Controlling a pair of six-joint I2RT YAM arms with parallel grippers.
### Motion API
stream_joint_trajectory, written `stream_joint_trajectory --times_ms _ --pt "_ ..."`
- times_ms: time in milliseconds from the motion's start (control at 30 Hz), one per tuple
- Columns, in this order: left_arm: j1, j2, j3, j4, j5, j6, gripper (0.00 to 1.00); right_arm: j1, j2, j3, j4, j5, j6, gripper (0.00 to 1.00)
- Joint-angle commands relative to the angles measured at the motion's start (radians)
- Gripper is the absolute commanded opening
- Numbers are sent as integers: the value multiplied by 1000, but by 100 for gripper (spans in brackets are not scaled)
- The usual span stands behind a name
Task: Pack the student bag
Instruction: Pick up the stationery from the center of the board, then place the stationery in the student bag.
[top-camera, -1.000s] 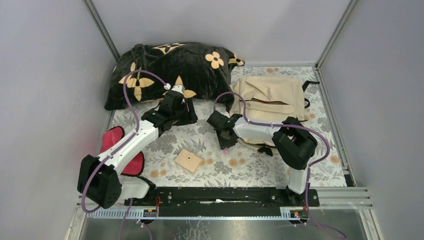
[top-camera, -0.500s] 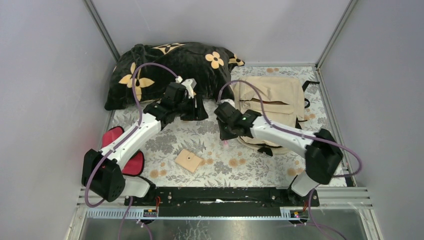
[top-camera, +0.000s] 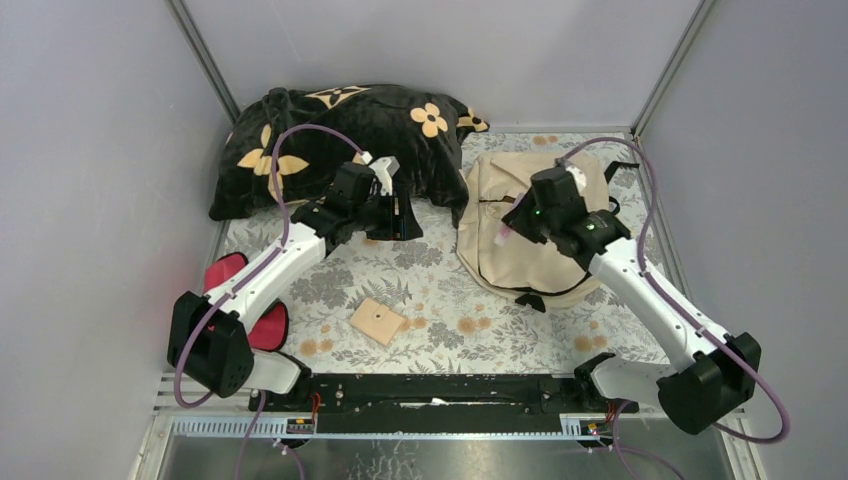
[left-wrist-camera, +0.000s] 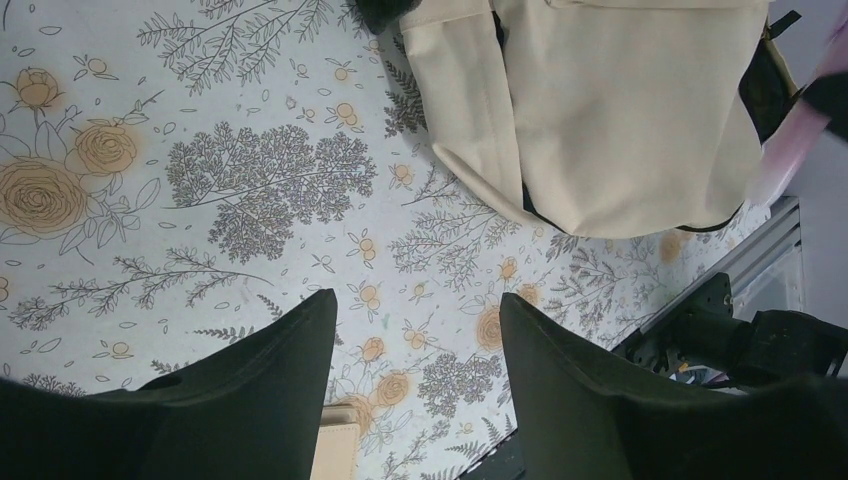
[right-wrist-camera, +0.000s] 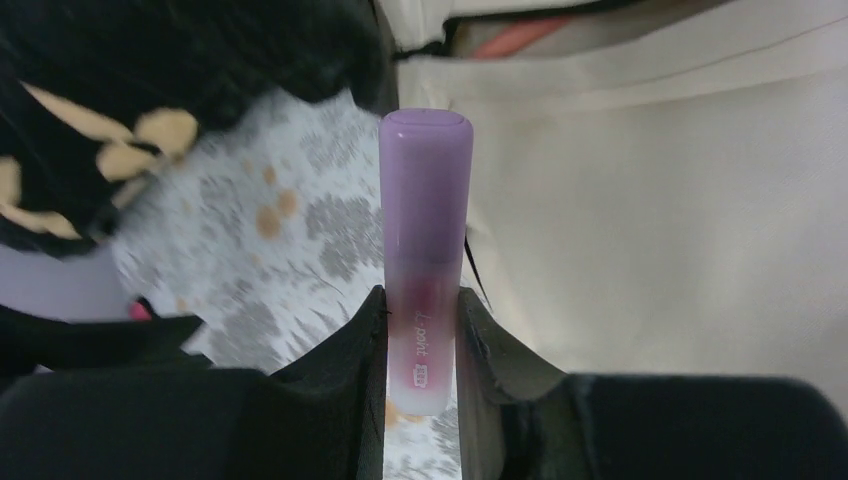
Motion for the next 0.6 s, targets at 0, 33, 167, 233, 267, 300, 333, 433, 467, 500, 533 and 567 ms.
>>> stream_joint_trajectory --times_ms 0,33,167,233,267,300,333,433,467,500,533,567 --pt "8 -24 -4 58 17 -7 68 -125 29 77 22 -57 138 0" --pt "8 -25 -6 60 24 -10 68 -156 70 106 0 -45 144 0" --pt "8 -26 5 61 34 -23 68 -252 210 219 -108 -109 228 0" --pt "5 -22 22 63 29 -26 68 -300 253 222 -111 -200 270 0" --pt "0 -17 31 65 18 -28 68 -323 262 205 -90 -253 290 0" --pt "-18 -10 42 70 7 -28 68 -342 263 179 -67 -292 308 0" --pt "-48 2 62 68 -17 -17 69 -357 259 153 -35 -316 319 0" --pt "-155 92 191 25 -130 40 70 -396 250 102 -11 -346 319 0" --pt "-180 134 240 21 -151 58 70 -405 248 99 -17 -350 313 0" --pt "-195 179 287 21 -159 69 71 -411 243 95 -23 -349 305 0" --pt "-205 248 341 21 -155 81 71 -418 236 90 -27 -350 295 0" --pt "-214 280 392 22 -151 99 71 -422 226 85 -29 -352 287 0"
